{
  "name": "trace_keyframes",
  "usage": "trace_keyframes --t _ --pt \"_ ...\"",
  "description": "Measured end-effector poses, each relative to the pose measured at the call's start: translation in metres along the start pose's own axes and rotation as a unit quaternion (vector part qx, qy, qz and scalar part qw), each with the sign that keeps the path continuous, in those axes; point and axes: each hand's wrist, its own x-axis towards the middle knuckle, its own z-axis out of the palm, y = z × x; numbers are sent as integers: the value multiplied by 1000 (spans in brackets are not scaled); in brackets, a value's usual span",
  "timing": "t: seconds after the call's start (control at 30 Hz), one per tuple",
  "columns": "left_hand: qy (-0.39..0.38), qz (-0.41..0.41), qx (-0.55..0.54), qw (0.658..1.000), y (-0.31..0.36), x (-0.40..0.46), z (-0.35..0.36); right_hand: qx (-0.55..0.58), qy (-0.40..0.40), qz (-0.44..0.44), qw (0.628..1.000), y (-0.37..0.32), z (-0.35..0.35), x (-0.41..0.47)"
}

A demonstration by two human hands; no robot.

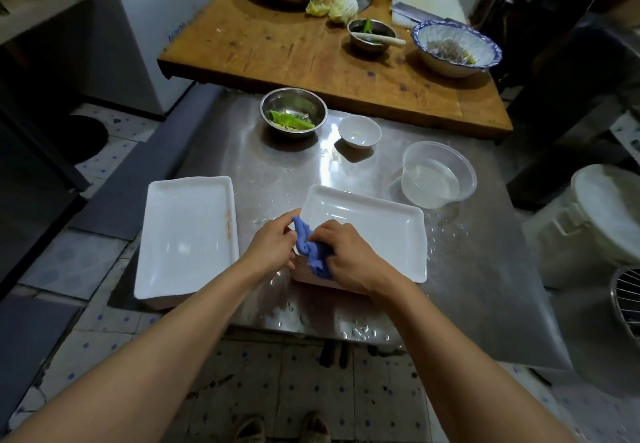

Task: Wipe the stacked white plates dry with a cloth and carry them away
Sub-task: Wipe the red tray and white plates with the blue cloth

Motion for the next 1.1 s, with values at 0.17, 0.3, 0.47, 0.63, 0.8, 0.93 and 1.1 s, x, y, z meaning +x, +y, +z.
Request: trace_keyframes --t 0.17,0.3,0.47,0.63,0.8,0.93,1.1 --pt "22 1 43 999 2 -2 6 -83 21 24 996 5 0 -28" --pt "69 32 182 980 3 -4 17 -144 57 69 986 21 -6 -54" --pt "76 49 176 980 1 -3 20 -236 90 163 954 56 -27 -78" --pt "78 62 174 980 -3 1 21 -292 104 173 935 67 -36 -47" --pt "59 56 163 983 -7 3 21 -223 136 184 948 71 -39 -13" --pt "61 53 161 984 -8 5 22 -200 86 97 971 48 -18 -4" --pt "68 53 180 980 -7 4 23 -152 37 29 987 34 -15 -21"
